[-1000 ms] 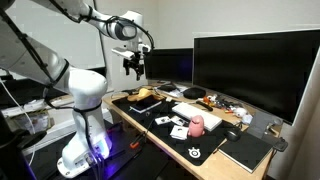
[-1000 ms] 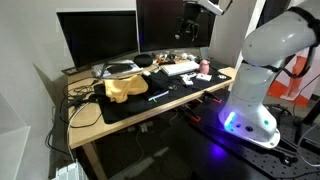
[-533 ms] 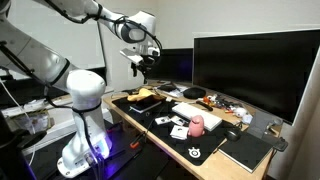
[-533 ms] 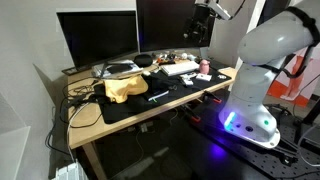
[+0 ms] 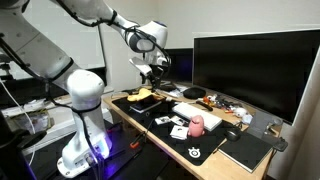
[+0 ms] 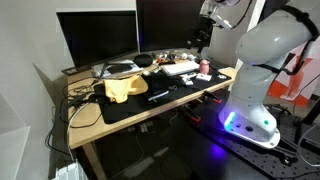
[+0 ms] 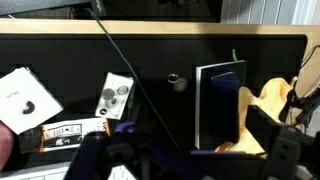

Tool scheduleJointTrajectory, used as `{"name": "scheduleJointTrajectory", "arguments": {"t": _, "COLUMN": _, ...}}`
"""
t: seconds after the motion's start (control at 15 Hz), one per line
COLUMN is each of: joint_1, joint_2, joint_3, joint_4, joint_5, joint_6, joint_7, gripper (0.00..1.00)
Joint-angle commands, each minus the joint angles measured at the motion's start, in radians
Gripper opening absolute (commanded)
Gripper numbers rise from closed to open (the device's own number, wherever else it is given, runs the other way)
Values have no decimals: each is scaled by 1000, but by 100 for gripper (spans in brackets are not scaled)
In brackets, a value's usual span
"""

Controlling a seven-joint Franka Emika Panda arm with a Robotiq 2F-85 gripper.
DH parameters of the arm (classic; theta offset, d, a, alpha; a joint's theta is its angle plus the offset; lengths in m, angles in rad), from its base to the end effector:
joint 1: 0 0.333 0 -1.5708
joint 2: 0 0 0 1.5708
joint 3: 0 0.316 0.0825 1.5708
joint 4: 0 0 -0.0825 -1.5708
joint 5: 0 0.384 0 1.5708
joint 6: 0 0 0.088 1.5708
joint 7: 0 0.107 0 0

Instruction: Pick up the object from the table and put it in the pink thing

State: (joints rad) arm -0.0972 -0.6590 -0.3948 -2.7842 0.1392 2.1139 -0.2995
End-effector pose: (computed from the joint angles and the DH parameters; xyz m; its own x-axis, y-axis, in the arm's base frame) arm 0.3006 -0.1382 0.3812 0.9810 -0.1906 0.0358 -0.1664 -0.9218 -0.3501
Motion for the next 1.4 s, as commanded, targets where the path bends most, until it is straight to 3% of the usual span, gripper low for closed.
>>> {"name": "scheduleJointTrajectory", "arguments": {"t": 0.0, "joint_1": -25, "joint_2": 116, "joint_3": -18, "joint_4": 2, "joint_5": 32, "joint_6": 101, "joint_7": -52, "gripper": 100}}
{"name": "scheduleJointTrajectory", "arguments": {"t": 0.33, "joint_1": -26, "joint_2": 235, "joint_3": -64, "joint_4": 1, "joint_5": 86, "joint_6": 190, "joint_7": -114, "gripper": 100}}
{"name": "scheduleJointTrajectory", "arguments": {"t": 0.87, "joint_1": -19, "joint_2": 356, "joint_3": -147, "joint_4": 1, "joint_5": 298, "joint_6": 174, "joint_7": -403, "gripper": 100}}
{"name": "scheduleJointTrajectory", "arguments": {"t": 1.07, "joint_1": -29, "joint_2": 399, "joint_3": -119, "joint_4": 0, "joint_5": 339, "joint_6": 181, "joint_7": -467, "gripper": 100}}
{"name": "scheduleJointTrajectory", "arguments": {"t": 1.33, "joint_1": -63, "joint_2": 390, "joint_3": -86, "joint_4": 2, "joint_5": 321, "joint_6": 176, "joint_7": -439, "gripper": 100}}
